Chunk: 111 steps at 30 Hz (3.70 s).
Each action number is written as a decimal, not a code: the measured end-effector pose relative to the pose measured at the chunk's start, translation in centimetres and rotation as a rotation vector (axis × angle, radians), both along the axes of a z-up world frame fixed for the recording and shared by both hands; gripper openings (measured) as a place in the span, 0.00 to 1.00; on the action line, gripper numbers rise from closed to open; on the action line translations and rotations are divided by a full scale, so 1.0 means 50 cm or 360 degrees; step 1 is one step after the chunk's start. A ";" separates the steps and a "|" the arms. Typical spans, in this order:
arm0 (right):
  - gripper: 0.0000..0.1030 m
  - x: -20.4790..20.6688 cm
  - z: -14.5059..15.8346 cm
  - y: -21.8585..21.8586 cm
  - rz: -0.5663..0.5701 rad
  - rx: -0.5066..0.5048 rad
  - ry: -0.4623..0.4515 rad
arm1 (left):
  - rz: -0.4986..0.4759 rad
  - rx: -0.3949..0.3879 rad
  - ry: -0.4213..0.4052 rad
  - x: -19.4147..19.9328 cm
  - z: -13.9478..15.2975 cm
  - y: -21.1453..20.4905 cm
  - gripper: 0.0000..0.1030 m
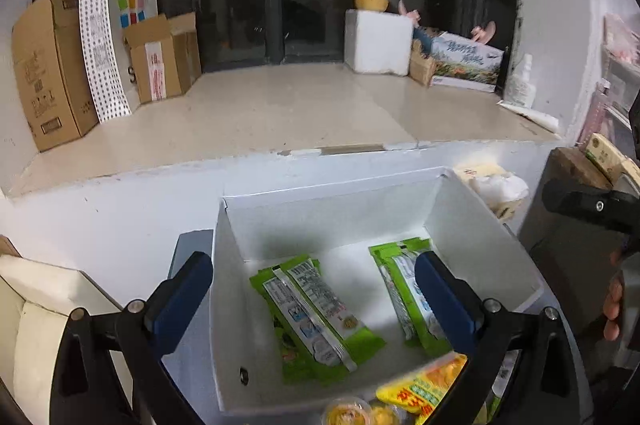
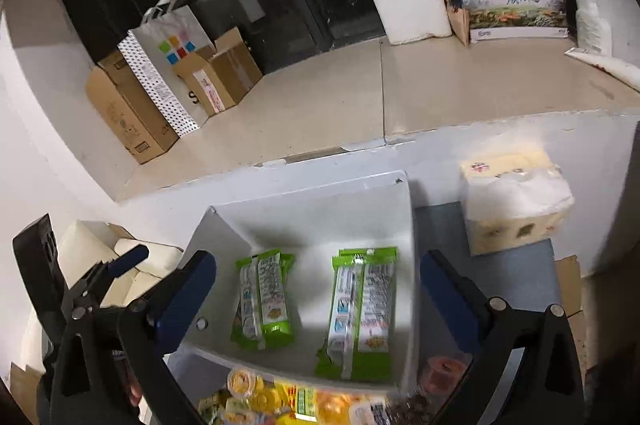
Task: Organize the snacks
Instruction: 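Lower both packets into the white box and release them, then grasp the pink jelly cup with the right gripper, then grasp the green pea snack bag with the left gripper, then drop the pea bag into the box with the left while the right drops the jelly cup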
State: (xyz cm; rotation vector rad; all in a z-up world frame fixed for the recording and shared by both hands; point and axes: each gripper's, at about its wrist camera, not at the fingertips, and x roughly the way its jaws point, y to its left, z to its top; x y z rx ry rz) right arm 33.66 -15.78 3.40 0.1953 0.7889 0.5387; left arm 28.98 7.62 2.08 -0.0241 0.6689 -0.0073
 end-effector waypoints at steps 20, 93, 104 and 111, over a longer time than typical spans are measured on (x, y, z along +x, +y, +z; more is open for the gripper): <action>1.00 -0.293 -0.239 -0.123 -0.0070 -0.0201 0.0232 | -0.0155 -0.0207 0.0102 -0.404 -0.146 -0.099 1.00; 0.46 -0.415 -0.156 -0.087 0.0233 -0.0072 0.0076 | -0.0209 -0.0275 0.0281 -0.352 -0.229 0.015 0.46; 0.46 -0.262 -0.066 0.017 0.0345 -0.0003 -0.0073 | -0.0240 -0.0323 0.0005 -0.210 -0.050 0.005 0.46; 0.47 -0.050 -0.042 0.080 0.0235 0.0012 -0.0004 | -0.0147 -0.0309 0.0059 -0.026 -0.046 0.034 0.47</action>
